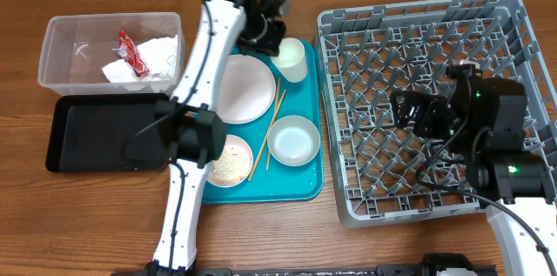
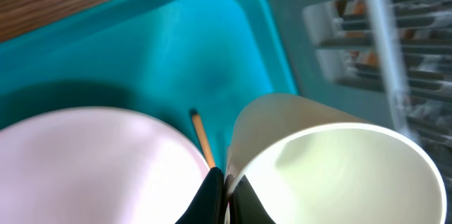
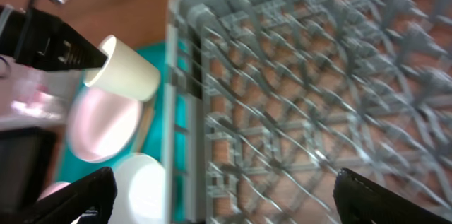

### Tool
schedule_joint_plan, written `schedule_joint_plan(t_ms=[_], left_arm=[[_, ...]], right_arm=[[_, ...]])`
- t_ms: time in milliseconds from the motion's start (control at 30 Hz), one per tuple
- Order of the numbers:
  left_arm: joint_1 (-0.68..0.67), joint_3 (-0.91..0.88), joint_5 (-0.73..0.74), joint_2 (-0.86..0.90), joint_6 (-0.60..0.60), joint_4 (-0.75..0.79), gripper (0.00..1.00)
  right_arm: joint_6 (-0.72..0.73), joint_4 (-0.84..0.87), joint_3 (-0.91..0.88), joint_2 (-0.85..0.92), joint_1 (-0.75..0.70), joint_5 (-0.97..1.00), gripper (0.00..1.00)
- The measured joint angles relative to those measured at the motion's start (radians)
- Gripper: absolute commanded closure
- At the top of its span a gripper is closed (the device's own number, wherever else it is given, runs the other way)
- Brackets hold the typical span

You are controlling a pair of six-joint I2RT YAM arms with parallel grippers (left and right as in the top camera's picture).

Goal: Sort waste into correct bins and load items into the dishwasher
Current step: 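Grasp the white paper cup with the left gripper and lift it, then hand the paper cup from the left gripper to the right gripper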

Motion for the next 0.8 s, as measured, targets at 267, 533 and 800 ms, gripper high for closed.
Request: schedule_joint_plan(t_ms=[267,533,800], left_arm=[[0.201,0.131,0.447,-0.006,0.014,-0.130,0.96],[0.225,0.132,0.860,-0.008,0.020,-0.133,0.96],[0.163,0.132,1.002,-0.020,0.013,-0.133,0.96]], right_arm=[[0.178,0.251,0.002,0.014,0.004,-0.191,0.00],[0.265,0.547,0.005,0.139,0.055,-0.434,0.07],[0.313,0.639,0.005,0.212,0.055,-0.607,0.07]])
